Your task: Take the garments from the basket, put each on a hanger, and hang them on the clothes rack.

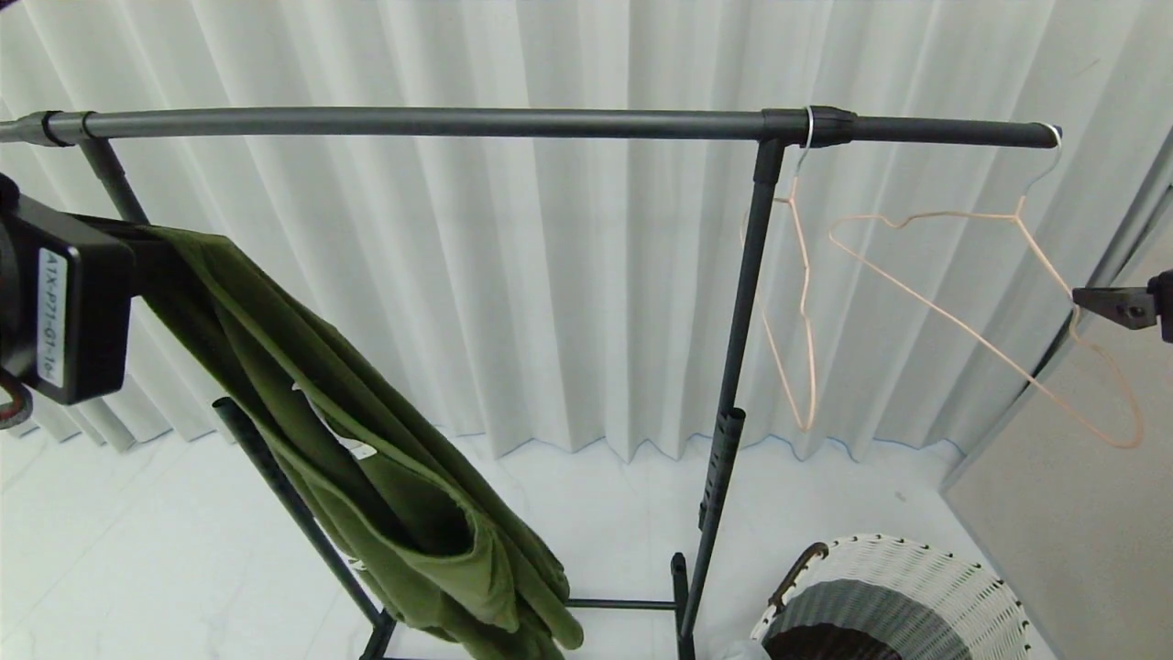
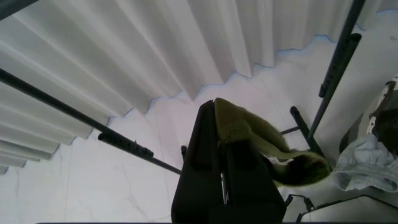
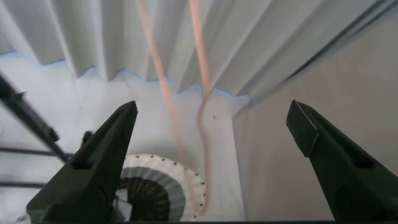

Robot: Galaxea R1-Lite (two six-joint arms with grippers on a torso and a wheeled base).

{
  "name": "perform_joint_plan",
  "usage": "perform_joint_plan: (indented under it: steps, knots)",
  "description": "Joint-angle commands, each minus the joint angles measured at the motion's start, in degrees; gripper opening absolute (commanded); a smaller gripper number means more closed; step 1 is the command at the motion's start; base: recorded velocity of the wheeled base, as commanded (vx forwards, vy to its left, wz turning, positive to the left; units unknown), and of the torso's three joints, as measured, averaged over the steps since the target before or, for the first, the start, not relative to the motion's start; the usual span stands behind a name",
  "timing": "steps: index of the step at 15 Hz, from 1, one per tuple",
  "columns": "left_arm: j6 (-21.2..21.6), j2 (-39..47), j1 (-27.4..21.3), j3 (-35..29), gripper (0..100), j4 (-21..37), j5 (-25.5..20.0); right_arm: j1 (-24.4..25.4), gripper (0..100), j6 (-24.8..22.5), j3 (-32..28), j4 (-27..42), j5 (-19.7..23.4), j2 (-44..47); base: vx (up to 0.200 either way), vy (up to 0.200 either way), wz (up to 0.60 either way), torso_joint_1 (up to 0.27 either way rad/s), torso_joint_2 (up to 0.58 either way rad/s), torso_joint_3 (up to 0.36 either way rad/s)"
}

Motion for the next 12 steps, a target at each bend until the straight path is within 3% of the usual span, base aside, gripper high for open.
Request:
perform_joint_plan:
  steps: [1, 5, 6, 9, 12]
  knots:
    - [-0.03, -0.24, 0.37, 0.29, 0, 0.03, 0.03, -4.26, 100, -0.41, -2.99, -2.31, 1.62, 7.87, 0.0, 0.0, 0.0, 0.0, 0.0, 0.0]
    - [-0.03, -0.5, 0.9, 0.29, 0, 0.03, 0.03, -6.19, 100, -1.03, -9.41, -1.7, 5.49, 15.61, 0.0, 0.0, 0.0, 0.0, 0.0, 0.0]
    - [-0.03, -0.59, 0.9, 0.29, 0, 0.03, 0.03, -6.28, 100, -1.91, -10.02, -1.7, 5.84, 16.84, 0.0, 0.0, 0.0, 0.0, 0.0, 0.0]
    - [-0.03, -0.94, 0.9, 0.29, 0, 0.03, 0.03, -7.51, 100, -7.45, -10.37, -1.52, 12.52, 20.79, 0.0, 0.0, 0.0, 0.0, 0.0, 0.0]
    - [0.05, -1.29, 0.9, 0.64, 0, 0.03, 0.03, -7.51, 100, -7.53, -10.55, -1.17, 13.31, 22.64, 0.0, 0.0, 0.0, 0.0, 0.0, 0.0]
